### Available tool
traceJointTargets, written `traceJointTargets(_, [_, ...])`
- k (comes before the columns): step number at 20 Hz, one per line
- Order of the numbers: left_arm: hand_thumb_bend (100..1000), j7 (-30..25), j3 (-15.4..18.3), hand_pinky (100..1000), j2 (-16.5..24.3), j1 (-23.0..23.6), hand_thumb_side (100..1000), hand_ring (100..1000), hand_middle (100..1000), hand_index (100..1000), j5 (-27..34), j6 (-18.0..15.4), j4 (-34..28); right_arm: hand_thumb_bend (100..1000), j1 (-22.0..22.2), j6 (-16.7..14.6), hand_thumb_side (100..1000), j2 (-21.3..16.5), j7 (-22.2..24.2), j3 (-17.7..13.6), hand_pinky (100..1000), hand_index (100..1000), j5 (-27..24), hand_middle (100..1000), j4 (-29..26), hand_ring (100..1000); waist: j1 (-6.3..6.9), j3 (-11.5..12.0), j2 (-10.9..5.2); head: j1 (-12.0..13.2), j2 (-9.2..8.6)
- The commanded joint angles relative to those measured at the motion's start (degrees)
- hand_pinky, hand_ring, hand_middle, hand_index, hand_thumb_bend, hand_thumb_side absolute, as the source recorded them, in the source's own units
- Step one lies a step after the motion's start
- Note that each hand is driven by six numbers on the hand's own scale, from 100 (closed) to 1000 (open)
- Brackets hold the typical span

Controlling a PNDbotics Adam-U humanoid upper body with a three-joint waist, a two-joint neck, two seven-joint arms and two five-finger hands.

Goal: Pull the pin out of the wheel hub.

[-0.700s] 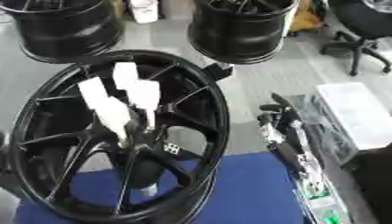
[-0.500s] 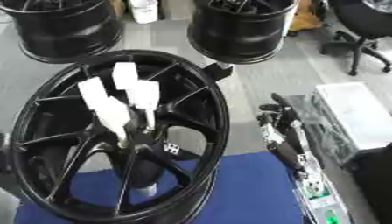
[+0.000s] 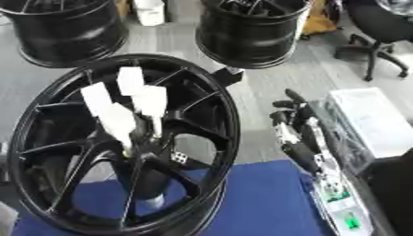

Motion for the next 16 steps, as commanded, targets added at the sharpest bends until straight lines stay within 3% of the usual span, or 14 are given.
traceJointTargets(1, [452,-0.1,-0.3,715,1.4,0.1,625,768,634,731,-0.4,0.3,-0.8,100,-4.0,1.9,457,-12.4,1.3,0.9,692,951,-1.8,757,-6.4,705,-0.30,0.1,-1.12,-0.7,0.12])
traceJointTargets(3, [453,-0.3,-0.4,715,1.4,0.2,626,768,634,731,-0.6,0.5,-0.7,100,-7.4,3.6,439,-18.9,2.7,2.4,695,951,-4.0,764,-8.5,709,-0.59,0.3,-1.39,-0.9,0.35])
traceJointTargets(6, [454,-0.5,-0.6,715,1.8,0.5,628,768,634,731,-0.9,0.7,-0.5,100,-13.6,6.5,296,-27.8,7.2,6.6,710,957,-6.3,790,-8.1,727,-1.20,0.6,-1.92,-1.4,0.88])
traceJointTargets(8, [453,-0.7,-0.8,715,2.0,0.6,628,769,634,731,-1.1,0.9,-0.4,100,-18.7,8.5,230,-31.6,11.9,10.2,718,960,-7.5,805,-5.5,737,-1.51,0.8,-2.23,-1.7,1.25])
traceJointTargets(12, [453,-0.9,-0.9,715,2.4,0.8,628,767,635,731,-1.2,0.8,-0.3,100,-29.0,11.2,198,-32.7,21.8,16.6,730,961,-6.8,815,3.0,748,-1.78,1.1,-2.67,-1.9,1.55])
traceJointTargets(16, [452,-1.1,-1.1,715,2.5,1.0,629,767,635,730,-1.3,0.9,-0.2,100,-38.0,10.9,205,-27.2,31.2,21.5,744,962,-0.8,827,13.8,761,-1.77,1.1,-2.98,-2.0,1.89])
